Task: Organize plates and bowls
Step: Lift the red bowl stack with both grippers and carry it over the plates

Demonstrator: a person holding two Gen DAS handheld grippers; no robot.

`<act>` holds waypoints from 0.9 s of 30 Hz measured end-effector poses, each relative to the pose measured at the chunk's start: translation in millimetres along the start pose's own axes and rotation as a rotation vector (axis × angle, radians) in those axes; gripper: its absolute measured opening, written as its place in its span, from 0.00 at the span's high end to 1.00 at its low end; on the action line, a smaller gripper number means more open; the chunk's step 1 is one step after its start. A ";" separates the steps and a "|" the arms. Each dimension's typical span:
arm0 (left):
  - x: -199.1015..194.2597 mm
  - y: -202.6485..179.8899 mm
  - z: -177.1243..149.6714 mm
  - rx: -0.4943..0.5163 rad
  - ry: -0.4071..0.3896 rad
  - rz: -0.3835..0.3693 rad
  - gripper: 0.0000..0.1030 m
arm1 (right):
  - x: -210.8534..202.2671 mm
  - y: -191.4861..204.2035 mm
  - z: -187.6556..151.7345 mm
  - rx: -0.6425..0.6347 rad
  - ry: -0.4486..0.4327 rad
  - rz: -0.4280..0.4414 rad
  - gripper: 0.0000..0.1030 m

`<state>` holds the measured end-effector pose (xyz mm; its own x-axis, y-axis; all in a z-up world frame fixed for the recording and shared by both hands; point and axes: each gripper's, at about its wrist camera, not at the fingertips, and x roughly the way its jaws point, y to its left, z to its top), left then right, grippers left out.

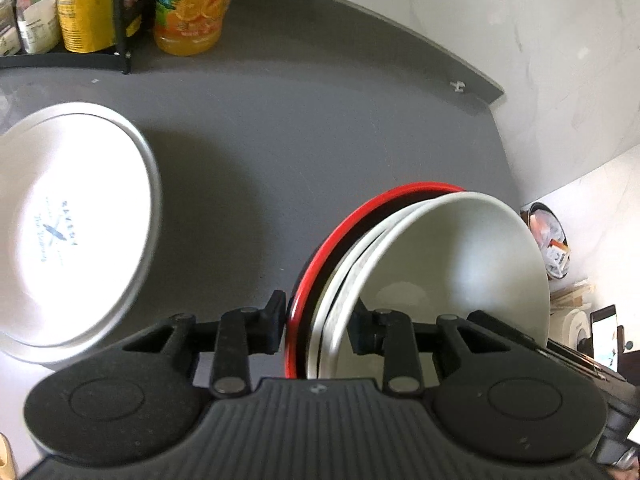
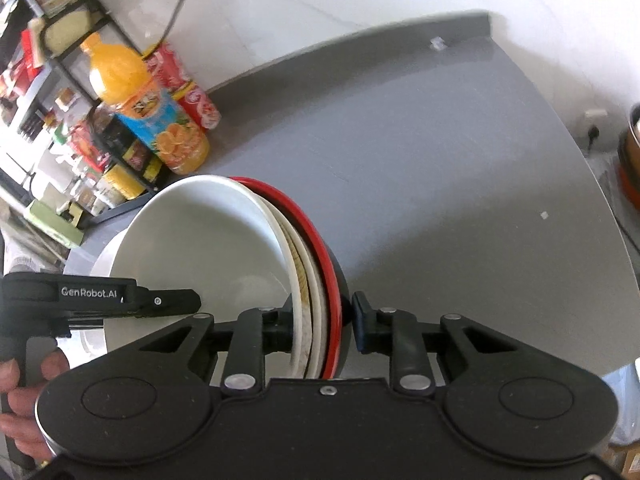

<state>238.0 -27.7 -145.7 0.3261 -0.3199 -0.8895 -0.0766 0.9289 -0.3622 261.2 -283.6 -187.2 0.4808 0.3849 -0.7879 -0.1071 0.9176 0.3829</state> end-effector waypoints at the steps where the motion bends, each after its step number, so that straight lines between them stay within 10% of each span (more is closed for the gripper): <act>1: -3.6 4.3 1.3 0.000 -0.007 -0.003 0.71 | -0.6 5.6 0.2 -0.016 -0.007 0.000 0.76; 27: -83.3 103.0 35.5 -0.074 -0.078 -0.003 0.71 | 12.2 121.0 14.4 -0.128 -0.042 0.062 0.76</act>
<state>236.3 101.2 -98.9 0.3983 -0.3049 -0.8651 -0.1441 0.9106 -0.3873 266.6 -169.3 -143.5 0.5055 0.4391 -0.7427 -0.2466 0.8984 0.3634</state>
